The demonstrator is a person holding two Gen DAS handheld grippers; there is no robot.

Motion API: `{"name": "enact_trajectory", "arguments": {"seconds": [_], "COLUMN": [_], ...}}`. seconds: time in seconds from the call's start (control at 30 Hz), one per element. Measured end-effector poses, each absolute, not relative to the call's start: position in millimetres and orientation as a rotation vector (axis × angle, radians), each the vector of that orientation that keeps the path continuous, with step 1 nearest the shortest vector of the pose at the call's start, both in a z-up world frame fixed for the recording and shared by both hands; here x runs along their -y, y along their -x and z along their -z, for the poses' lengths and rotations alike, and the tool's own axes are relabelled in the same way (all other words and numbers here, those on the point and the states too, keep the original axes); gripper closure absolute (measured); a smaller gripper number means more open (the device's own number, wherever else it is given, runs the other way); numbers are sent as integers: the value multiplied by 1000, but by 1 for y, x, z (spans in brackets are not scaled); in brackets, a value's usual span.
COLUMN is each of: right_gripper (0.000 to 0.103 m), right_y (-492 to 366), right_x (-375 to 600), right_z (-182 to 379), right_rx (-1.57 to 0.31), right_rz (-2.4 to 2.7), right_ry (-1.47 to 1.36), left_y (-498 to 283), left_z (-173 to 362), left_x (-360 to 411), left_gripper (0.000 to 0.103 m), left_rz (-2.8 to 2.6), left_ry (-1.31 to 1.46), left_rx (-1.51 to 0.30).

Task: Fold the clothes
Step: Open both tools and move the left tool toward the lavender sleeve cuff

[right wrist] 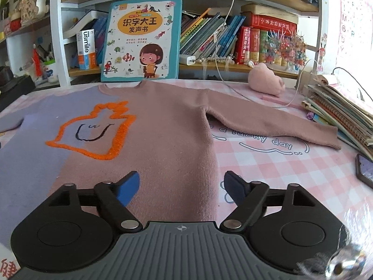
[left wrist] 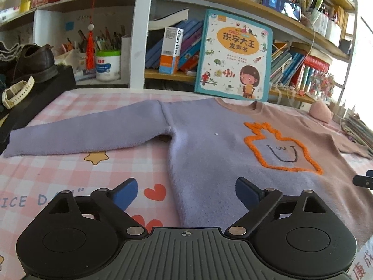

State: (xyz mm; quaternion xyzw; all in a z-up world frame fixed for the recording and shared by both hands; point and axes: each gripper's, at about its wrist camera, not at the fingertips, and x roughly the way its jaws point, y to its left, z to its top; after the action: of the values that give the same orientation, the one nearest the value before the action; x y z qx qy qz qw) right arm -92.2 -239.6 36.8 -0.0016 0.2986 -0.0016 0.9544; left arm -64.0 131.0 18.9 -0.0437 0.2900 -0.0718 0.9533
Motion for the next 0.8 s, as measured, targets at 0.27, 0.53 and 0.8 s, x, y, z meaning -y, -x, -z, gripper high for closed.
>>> {"name": "enact_trajectory", "arguments": {"seconds": [0.27, 0.53, 0.8], "right_gripper": [18, 17, 17], "right_y": [87, 75, 61], "right_x": [228, 210, 185], "right_z": [-35, -36, -38], "right_rx": [-593, -583, -570], "right_rz": [-8, -73, -153], "right_ry": [26, 33, 54], "left_y": [57, 55, 54], "left_z": [-18, -17, -15], "left_x": [-127, -127, -133], "left_gripper": [6, 6, 6], "left_rz": [159, 157, 135], "left_ry": [86, 77, 75], "left_rx": [-590, -588, -588]}}
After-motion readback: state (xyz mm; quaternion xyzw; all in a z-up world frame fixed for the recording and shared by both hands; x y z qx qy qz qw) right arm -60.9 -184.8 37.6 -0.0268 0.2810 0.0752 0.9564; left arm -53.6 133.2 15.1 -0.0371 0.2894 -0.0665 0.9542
